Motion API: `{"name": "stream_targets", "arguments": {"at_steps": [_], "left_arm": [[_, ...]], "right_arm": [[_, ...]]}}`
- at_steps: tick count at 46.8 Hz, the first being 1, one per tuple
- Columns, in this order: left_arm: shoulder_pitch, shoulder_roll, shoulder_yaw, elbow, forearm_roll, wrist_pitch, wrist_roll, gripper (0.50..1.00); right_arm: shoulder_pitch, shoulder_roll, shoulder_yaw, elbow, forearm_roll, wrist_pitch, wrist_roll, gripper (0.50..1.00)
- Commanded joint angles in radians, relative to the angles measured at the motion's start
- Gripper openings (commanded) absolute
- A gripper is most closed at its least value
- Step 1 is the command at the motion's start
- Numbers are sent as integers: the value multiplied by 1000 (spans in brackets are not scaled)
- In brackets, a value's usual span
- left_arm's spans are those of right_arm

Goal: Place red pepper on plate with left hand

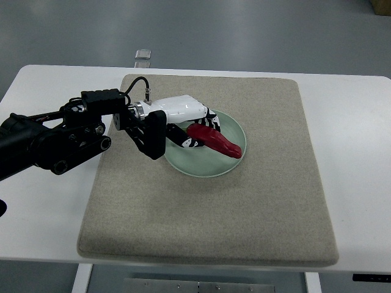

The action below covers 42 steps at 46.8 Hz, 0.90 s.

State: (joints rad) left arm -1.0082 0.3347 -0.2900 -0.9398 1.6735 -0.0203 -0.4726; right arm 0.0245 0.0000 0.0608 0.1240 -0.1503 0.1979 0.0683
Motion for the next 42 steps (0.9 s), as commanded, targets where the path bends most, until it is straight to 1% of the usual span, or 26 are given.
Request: {"name": "stream_targets", "arguments": {"at_steps": [1,3,5,9,10,14,20,24,33,36,42], "left_arm": [[0,-2,-1,4,-3,3,2,500],[0,-2,-1,4,-11,5,2,510],[0,-2,-1,4,-14,7,2,559],[0,-2,-3,4,-18,13,0,724],[2,-2,-5,4,-20,14,0,756],[10,-3,-6,4,-20,14,0,846],[14,-9,-11,3,-21,16,2,934],[17,-11,-11,1,-21,14,2,958],[20,-11,-17,2,-75,37,2,958],[20,-11,-20,3,-158,62,3,960],[20,-19,-29,18,-400,144,8,973]], "right_arm": [[0,0,1,0,0,0,1,932],[0,0,1,0,0,0,1,932],[0,0,1,0,0,0,-1,932],[0,0,-1,0,0,0,1,932],[0,0,-1,-1,0,0,1,932],[0,0,1,0,0,0,1,932],[0,0,-1,0,0,0,-1,932],[0,0,1,0,0,0,1,932],[0,0,-1,0,0,0,1,932],[0,0,1,-1,0,0,1,932],[0,0,1,0,0,0,1,932]]}}
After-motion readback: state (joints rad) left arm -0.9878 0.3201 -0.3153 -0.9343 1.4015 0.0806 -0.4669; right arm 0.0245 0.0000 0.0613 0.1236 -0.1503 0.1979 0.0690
